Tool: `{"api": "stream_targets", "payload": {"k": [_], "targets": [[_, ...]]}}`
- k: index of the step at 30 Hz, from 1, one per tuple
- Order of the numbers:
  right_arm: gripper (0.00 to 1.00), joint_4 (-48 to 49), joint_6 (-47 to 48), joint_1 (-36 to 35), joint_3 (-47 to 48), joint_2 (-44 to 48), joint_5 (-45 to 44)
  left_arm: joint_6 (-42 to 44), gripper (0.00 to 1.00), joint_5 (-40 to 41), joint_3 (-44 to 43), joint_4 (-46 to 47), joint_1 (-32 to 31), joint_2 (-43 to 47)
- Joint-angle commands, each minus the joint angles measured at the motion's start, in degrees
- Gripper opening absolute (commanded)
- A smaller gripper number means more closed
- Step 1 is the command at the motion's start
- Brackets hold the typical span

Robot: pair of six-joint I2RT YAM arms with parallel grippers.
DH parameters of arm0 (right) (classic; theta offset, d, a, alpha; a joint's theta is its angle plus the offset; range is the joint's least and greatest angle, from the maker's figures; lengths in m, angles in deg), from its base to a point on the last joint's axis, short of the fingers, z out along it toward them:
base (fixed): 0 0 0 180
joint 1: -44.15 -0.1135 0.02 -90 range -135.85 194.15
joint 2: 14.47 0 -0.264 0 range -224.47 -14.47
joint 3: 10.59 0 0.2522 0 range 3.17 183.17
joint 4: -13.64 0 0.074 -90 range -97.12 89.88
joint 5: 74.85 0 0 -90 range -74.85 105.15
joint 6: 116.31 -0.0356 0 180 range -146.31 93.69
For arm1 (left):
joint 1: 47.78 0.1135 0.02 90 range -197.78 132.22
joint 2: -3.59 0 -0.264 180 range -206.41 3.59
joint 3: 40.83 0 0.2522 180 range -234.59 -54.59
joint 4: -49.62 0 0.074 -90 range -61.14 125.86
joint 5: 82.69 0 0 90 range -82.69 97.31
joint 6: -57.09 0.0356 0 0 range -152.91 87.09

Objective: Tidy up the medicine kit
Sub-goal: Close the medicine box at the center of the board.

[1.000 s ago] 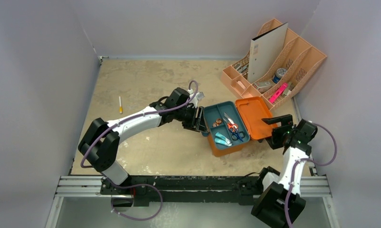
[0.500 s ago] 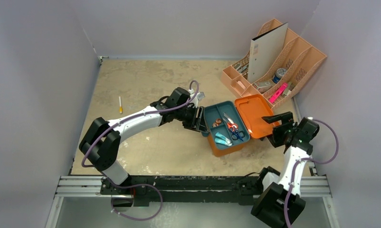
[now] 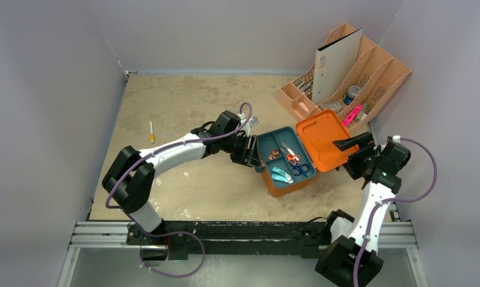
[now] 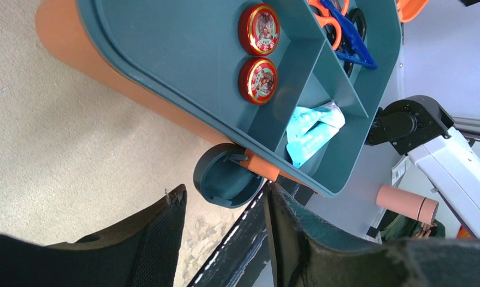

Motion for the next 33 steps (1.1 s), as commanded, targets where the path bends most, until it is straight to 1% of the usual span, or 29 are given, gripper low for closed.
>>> {"api": "stream_targets", "payload": {"k": [1,5,11,17,28,33], "targets": [[0.99,-4.29,7.27,-0.02,6.35,0.72,0.42,2.03,0.48,-1.44,-2.33,0.04,0.1,-0.17],[0.99,-4.53,7.34,-0.11,7.53,1.03,2.09,1.53,0.48,-1.58,-1.87,0.89,0.15,0.0],[0.99,-8.36,9.89,-0.73,11.29,1.31,2.92,1.38,0.48,-1.91,-2.3,1.14,0.16,-0.31],[0.99,-8.46,9.59,-2.04,13.32,1.49,6.27,1.26,0.48,-1.79,-2.43,1.31,0.12,-0.26],[0.99,-14.67,13.45,-6.04,18.8,3.62,5.9,1.28,0.48,-1.69,-2.22,1.3,0.16,0.13],[0.99,-16.32,13.57,-7.82,20.43,4.53,5.72,0.91,0.48,-1.86,-2.47,1.62,0.16,0.12]]}}
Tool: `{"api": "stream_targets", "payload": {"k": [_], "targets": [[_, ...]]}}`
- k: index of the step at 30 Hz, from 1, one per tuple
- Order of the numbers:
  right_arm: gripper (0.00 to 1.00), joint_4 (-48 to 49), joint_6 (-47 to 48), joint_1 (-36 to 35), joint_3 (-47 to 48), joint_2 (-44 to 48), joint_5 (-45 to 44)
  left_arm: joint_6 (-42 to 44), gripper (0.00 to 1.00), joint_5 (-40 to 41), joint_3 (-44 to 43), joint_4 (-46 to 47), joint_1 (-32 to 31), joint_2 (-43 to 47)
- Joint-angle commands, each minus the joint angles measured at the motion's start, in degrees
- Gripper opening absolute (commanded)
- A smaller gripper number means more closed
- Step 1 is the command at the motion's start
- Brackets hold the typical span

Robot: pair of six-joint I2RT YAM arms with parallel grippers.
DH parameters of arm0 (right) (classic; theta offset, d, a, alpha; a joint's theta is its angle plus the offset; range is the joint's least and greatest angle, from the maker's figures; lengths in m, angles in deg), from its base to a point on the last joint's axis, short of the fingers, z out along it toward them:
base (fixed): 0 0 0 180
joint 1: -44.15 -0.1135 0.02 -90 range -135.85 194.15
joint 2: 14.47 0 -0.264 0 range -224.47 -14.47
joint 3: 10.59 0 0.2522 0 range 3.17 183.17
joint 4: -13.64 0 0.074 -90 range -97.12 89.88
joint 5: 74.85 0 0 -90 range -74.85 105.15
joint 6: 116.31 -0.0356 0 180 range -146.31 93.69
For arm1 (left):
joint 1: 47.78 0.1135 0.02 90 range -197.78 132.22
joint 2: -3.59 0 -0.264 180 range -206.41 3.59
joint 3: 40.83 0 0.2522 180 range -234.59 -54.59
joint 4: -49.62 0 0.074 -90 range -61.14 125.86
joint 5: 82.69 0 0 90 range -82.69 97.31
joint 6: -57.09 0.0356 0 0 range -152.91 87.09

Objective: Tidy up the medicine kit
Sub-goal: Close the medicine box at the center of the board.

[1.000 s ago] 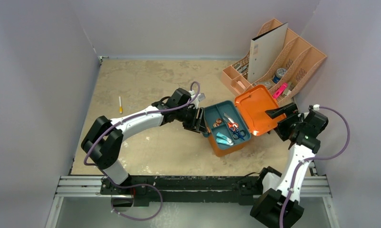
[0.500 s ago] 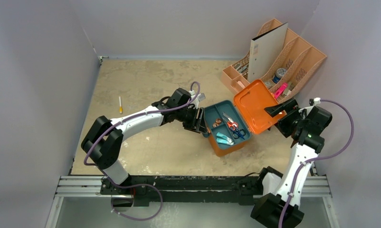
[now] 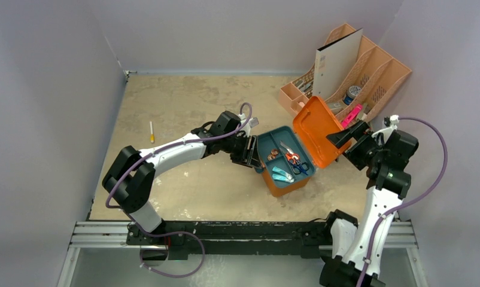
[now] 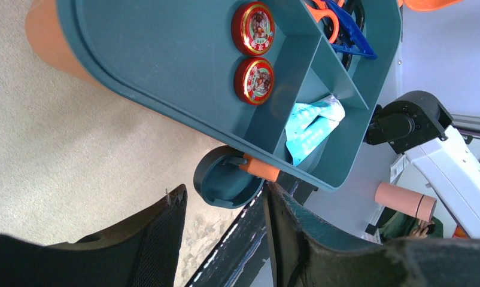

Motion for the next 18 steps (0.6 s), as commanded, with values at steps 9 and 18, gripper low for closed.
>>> {"api": "stream_targets", "payload": {"k": [9,18], "targets": [[0.98,-1.03,-0.87,-3.97,2.48,2.09,5.13,-0.3,0.48,-2.14,-2.97,1.9,0.16,0.42],[0.98,-0.61,-2.3,-6.42,3.55,2.88,7.99,-1.2,0.48,-1.94,-4.59,0.52,0.14,1.19]]}}
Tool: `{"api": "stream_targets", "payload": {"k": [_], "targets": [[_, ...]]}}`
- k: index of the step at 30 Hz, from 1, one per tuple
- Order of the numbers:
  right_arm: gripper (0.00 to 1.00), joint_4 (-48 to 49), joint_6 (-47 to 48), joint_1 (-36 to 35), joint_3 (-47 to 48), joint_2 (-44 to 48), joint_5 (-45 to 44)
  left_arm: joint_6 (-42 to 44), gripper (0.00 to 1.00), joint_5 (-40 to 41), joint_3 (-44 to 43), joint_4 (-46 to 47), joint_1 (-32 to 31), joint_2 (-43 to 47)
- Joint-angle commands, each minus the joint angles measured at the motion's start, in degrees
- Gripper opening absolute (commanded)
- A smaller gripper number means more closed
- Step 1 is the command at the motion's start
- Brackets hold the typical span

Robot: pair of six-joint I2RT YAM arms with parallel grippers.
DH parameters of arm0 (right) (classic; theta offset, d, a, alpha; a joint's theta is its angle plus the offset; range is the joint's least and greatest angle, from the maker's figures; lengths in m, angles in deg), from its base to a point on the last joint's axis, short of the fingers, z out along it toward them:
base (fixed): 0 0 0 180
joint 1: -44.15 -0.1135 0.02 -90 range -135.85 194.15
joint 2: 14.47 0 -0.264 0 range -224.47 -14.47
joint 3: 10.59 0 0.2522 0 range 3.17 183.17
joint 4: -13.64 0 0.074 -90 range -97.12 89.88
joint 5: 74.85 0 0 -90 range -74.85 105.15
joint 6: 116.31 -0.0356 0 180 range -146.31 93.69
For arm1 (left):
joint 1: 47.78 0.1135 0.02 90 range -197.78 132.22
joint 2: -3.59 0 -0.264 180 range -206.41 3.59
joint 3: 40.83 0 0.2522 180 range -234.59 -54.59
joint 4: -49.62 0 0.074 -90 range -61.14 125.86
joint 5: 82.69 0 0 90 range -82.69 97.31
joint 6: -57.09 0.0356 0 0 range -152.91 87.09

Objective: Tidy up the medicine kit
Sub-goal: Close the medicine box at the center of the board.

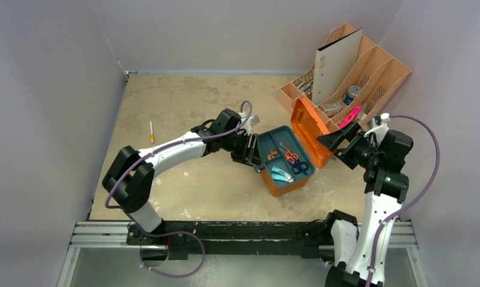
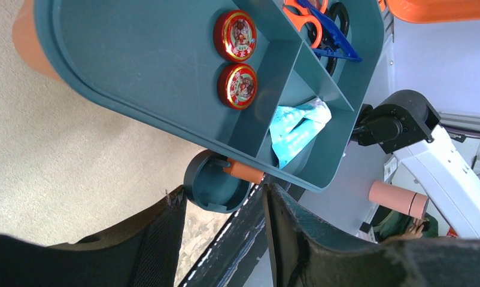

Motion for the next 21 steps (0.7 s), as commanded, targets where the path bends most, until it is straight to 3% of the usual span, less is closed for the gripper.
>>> {"api": "stream_targets", "payload": {"k": [1,15,21], "targets": [[0.98,-0.09,-0.56,-1.09,3.14,0.78,3.26,-0.86,0.48,-1.07,-3.21,1.34,0.14,1.4],[0.93,4.06,-5.82,-3.77,1.5,1.48,6.54,-3.08,0.49,0.18,-1.62,0.15,0.68,6.35],[0.88,5.61,-7.97,-4.33,0.67,1.57,7.65,-4.11,0.51,1.95,-0.3,-1.09,4.84,13.04]]}}
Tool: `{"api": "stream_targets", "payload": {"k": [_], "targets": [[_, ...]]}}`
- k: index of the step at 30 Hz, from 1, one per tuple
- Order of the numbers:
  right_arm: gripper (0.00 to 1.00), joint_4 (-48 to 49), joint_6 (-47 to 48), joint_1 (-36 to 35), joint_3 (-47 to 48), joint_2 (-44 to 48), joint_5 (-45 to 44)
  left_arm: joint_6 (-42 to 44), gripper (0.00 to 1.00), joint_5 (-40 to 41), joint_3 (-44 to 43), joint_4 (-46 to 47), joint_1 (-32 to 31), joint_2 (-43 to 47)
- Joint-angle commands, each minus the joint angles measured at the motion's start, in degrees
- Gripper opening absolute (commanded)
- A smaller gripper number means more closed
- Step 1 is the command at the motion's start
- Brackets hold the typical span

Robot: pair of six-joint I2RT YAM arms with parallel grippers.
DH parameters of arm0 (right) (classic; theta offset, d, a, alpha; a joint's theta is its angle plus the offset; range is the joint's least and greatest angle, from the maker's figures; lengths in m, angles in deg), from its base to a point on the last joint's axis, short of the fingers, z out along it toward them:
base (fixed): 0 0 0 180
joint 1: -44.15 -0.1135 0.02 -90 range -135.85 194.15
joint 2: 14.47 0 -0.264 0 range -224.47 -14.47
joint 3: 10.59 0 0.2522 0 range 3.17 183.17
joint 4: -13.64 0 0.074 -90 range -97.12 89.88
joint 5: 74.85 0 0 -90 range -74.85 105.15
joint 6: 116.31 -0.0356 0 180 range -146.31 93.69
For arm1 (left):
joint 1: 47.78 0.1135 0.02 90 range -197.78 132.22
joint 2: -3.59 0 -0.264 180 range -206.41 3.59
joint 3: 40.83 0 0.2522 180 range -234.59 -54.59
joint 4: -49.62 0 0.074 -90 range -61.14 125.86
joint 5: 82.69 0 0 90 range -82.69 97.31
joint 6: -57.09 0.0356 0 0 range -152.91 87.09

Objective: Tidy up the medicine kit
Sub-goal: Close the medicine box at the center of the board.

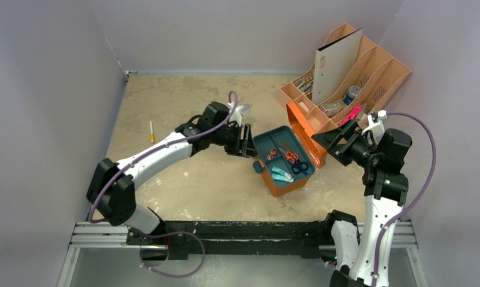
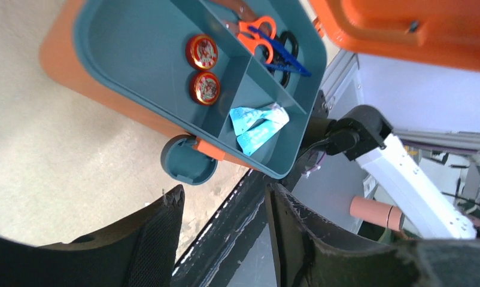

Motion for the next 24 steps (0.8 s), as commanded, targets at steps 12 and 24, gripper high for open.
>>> {"api": "stream_targets", "payload": {"k": [12,24], "targets": [[0.7,6.81,-7.04,-1.82,-2.51,1.29,4.03,1.02,0.6,-0.45,-3.37,-3.66,5.45,10.45],[0.54,5.72,-6.73,-2.85,-4.04,0.65,2.41,1.63,0.67,-0.95,-3.78,-4.67,5.48,11.76]]}}
